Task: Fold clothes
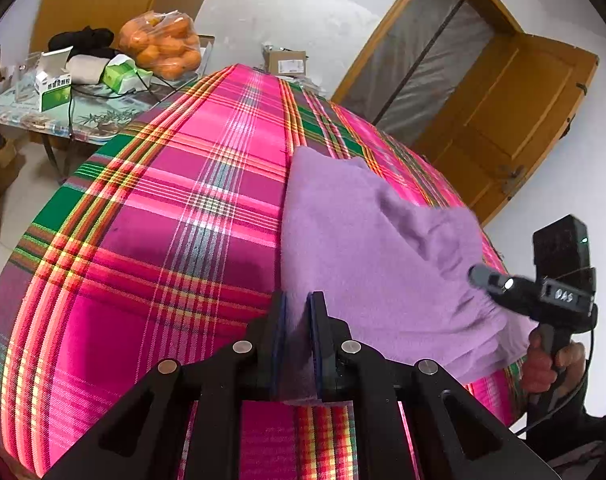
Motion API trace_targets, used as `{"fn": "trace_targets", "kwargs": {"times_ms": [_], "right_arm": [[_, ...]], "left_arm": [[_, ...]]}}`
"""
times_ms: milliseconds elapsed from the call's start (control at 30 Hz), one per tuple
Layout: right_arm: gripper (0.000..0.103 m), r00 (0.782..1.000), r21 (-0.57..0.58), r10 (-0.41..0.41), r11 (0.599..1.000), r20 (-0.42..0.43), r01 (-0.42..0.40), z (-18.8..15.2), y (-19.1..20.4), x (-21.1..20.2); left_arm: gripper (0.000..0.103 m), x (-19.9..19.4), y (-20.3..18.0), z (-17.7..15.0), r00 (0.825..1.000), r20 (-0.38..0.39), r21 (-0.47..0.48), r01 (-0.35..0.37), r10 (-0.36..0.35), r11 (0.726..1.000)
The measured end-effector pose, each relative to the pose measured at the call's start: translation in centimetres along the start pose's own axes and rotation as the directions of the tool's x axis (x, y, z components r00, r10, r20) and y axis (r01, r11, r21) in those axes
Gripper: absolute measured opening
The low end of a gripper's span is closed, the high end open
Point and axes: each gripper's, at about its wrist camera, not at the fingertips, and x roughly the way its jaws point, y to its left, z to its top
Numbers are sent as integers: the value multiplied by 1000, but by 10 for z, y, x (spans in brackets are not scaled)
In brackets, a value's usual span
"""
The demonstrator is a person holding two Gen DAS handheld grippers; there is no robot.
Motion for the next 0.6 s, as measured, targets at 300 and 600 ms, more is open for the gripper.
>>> {"fn": "trace_targets", "kwargs": {"times_ms": [300, 600], "right_arm": [[26, 997, 44, -77, 996, -5, 77, -9, -15, -14], [25, 994, -116, -28, 992, 102, 40, 8, 30, -12]], "left_arm": [[13, -15, -3, 2, 999, 36, 30, -41, 40, 999], [10, -10, -36, 16, 995, 96, 92, -4, -5, 996]]}}
